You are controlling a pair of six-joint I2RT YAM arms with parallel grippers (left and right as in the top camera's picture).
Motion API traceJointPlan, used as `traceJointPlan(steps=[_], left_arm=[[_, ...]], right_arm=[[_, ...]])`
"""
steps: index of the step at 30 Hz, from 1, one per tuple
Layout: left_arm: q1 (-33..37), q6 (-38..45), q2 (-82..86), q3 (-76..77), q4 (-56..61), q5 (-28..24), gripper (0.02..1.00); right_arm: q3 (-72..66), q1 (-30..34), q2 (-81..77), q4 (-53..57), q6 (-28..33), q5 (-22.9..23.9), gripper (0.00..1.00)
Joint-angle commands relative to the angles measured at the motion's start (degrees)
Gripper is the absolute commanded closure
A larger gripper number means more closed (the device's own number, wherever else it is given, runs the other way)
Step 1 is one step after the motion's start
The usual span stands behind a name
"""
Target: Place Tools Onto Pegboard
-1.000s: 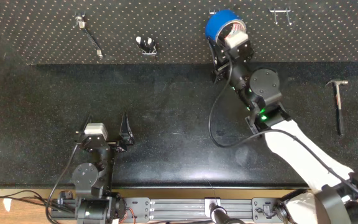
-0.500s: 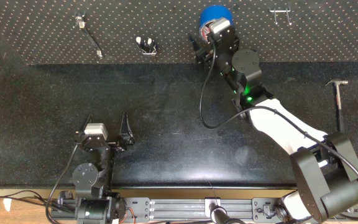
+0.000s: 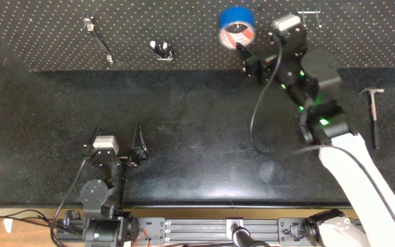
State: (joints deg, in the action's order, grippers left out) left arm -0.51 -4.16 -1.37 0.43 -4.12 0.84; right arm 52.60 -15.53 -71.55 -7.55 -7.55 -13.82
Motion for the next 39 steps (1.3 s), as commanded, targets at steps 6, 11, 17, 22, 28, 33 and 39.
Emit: traceJointPlan(steps=[6,11,17,22,28,33,39], left_arm=[[0.13,-0.09,0.59,-0.11,-0.42,-0.48,0.023],[0.13,-0.09,0.59,-0.11,-0.42,-0.48,0.023],[0.13,-0.09,0.59,-0.11,-0.42,-0.48,0.023],[0.13,-0.07,0.59,-0.11,-0.42,-0.48,0.02],[0.13,-0.09,0.59,-0.11,-0.42,-0.48,0.025],[0.13,-0.09,0.59,-0.11,-0.42,-0.48,0.023],[0.13,-0.09,0.59,-0.11,-0.42,-0.48,0.02]], right_arm=[[-0.07,1.29,6.86,26.64,-4.57,2.62,0.005],[-0.07,9.09,6.93,43.67,-5.49,10.23,0.003],[-0.07,24.46,4.92,58.12,1.03,19.34,0.003],[-0.07,37.62,0.28,58.75,12.81,15.54,0.003],[-0.07,53.16,-4.94,58.14,26.36,6.91,0.003],[-0.07,58.42,-11.43,56.87,40.3,4.09,0.003],[-0.07,58.9,-16.85,50.93,43.76,4.07,0.003]])
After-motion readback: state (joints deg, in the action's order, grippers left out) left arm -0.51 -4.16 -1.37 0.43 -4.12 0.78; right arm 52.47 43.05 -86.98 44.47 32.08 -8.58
